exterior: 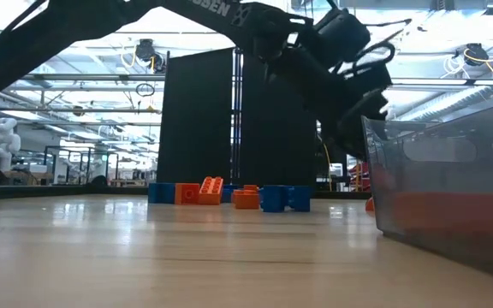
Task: Sort blocks
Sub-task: Put the orange game piece into the center black bin
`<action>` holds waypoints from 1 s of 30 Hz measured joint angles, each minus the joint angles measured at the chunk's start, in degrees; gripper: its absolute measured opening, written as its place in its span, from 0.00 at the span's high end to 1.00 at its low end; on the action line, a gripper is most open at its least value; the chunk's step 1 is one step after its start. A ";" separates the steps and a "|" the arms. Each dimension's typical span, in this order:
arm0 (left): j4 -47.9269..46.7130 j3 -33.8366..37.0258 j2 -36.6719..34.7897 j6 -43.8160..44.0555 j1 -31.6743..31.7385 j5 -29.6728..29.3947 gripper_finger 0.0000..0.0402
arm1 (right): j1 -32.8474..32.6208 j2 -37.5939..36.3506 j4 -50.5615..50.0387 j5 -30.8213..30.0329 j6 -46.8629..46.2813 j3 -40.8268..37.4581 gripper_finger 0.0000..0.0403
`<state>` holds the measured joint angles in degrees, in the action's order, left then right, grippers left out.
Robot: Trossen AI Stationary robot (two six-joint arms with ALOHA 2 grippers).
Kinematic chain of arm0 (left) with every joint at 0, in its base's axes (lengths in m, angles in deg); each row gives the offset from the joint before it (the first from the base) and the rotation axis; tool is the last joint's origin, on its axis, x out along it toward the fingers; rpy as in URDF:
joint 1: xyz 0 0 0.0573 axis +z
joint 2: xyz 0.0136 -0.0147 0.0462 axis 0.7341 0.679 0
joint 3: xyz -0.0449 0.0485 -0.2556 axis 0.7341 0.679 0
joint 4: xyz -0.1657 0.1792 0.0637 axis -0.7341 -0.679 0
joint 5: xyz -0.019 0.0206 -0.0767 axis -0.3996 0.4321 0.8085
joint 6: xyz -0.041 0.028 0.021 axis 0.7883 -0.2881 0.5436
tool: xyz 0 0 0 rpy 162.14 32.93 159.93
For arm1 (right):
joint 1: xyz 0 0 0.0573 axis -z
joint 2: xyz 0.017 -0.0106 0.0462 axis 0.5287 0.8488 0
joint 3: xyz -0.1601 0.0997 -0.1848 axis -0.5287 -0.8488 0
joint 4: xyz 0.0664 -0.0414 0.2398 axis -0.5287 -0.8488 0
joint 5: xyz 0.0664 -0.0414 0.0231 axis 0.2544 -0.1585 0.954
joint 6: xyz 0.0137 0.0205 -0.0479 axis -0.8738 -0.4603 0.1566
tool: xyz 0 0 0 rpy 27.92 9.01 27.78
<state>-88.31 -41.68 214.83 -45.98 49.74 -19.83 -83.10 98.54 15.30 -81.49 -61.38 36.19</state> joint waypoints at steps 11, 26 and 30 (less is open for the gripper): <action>3.44 0.01 3.22 -4.58 0.82 0.75 0.19 | 0.00 0.02 -0.47 0.07 -1.53 -0.01 0.25; 5.09 -0.17 7.45 -5.82 1.50 9.33 0.49 | -0.02 0.02 -1.58 0.39 -4.33 -0.01 0.25; 4.52 -0.15 6.96 -5.67 1.55 8.85 0.69 | -0.02 0.02 -1.58 0.37 -4.40 -0.01 0.25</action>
<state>-83.79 -41.82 221.79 -51.65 51.29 -10.98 -83.12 98.56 13.72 -81.12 -65.78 36.18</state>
